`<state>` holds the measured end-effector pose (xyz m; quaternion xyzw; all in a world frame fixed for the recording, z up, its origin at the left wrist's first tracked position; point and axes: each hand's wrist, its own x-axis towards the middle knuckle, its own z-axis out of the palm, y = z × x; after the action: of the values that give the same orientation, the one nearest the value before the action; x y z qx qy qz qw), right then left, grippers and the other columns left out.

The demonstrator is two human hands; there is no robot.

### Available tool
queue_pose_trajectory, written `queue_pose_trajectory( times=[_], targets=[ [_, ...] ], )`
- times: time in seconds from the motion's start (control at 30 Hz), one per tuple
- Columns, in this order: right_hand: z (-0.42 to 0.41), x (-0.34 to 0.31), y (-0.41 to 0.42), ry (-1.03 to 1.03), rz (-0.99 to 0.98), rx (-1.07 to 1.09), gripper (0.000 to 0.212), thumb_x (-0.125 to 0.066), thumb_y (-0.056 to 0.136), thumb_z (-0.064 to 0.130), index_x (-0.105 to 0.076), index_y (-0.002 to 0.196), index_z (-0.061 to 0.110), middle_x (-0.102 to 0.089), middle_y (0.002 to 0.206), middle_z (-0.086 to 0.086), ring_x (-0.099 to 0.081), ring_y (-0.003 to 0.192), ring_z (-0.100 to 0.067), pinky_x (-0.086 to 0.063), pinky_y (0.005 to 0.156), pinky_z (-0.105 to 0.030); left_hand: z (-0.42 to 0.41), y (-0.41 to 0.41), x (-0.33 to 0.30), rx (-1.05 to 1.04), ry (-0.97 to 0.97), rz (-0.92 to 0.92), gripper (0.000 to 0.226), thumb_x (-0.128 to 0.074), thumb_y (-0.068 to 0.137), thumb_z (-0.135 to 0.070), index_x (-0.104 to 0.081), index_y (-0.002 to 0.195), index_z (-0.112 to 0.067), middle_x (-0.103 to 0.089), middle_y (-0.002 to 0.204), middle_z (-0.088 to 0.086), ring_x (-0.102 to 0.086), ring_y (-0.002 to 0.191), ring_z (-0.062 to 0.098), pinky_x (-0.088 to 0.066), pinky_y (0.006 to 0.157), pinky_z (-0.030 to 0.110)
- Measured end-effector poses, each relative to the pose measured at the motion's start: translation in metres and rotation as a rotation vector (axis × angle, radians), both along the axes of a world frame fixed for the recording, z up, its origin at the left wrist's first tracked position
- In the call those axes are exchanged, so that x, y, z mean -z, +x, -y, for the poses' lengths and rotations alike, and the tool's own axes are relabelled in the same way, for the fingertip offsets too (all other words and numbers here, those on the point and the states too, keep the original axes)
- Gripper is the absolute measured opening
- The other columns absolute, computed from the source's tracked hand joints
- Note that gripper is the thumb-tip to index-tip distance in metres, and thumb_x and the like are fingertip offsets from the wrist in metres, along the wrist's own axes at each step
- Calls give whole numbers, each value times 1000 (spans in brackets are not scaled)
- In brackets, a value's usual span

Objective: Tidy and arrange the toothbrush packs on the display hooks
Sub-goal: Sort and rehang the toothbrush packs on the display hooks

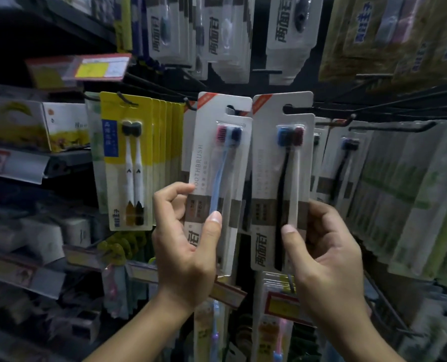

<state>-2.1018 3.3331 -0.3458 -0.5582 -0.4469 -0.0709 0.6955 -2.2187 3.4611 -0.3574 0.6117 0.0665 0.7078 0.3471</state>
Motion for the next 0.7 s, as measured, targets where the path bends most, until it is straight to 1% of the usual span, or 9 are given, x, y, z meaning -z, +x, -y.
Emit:
queue_pose_trajectory(
  times=[0.1, 0.17, 0.2, 0.27, 0.37, 0.47, 0.57, 0.7],
  targets=[
    [-8, -1, -4, -23, 3, -7, 29, -69, 96, 10, -66, 121, 25, -76, 108, 6, -74, 98, -11, -62, 84, -35, -11, -5, 3, -40, -31, 16, 35, -65, 91, -16, -49, 121, -23, -59, 95, -1, -61, 86, 24, -51, 77, 37],
    [-14, -1, -7, -26, -3, -19, 30, -69, 96, 12, -66, 122, 26, -76, 108, 6, -74, 99, -12, -62, 85, -37, -16, -9, 3, -70, -38, 34, 34, -65, 91, -16, -49, 120, -24, -56, 98, -5, -59, 88, 22, -49, 79, 35],
    [-16, -2, -8, -23, -5, -23, 30, -69, 96, 12, -66, 121, 27, -76, 108, 7, -74, 99, -12, -62, 85, -37, -19, -10, 3, -85, -38, 43, 34, -64, 91, -16, -49, 120, -25, -55, 100, -8, -58, 90, 21, -49, 82, 35],
    [-20, -3, -11, -19, -6, -33, 29, -69, 96, 12, -66, 118, 29, -77, 106, 9, -75, 97, -11, -62, 84, -33, -24, -13, 2, -104, -37, 51, 34, -64, 91, -17, -49, 120, -26, -54, 104, -4, -58, 94, 25, -49, 86, 37],
    [-25, -3, -13, -22, -22, -53, 28, -69, 96, 10, -67, 120, 25, -77, 104, 10, -75, 94, -10, -62, 80, -27, -32, -16, 0, -101, -40, 42, 33, -64, 92, -17, -48, 120, -24, -54, 103, 1, -59, 92, 26, -49, 83, 36],
    [-28, -2, -13, -27, -35, -62, 28, -68, 96, 8, -67, 119, 25, -77, 102, 12, -75, 93, -8, -59, 77, -19, -34, -18, -3, -92, -32, 15, 33, -64, 92, -17, -48, 118, -29, -56, 103, 1, -60, 94, 27, -50, 84, 37],
    [-31, 0, -12, -45, -58, -51, 24, -68, 97, 11, -67, 115, 28, -77, 100, 14, -75, 91, -7, -59, 76, -19, -36, -20, -4, -92, -19, -3, 30, -63, 92, -17, -49, 116, -29, -57, 102, 3, -60, 95, 26, -50, 85, 36],
    [-35, -1, -7, -60, -111, -67, 23, -66, 99, 10, -67, 115, 27, -77, 100, 16, -75, 92, -5, -59, 78, -19, -38, -21, -6, -99, 12, -32, 25, -62, 92, -16, -50, 110, -29, -56, 95, -1, -58, 88, 19, -46, 80, 27]
  ],
)
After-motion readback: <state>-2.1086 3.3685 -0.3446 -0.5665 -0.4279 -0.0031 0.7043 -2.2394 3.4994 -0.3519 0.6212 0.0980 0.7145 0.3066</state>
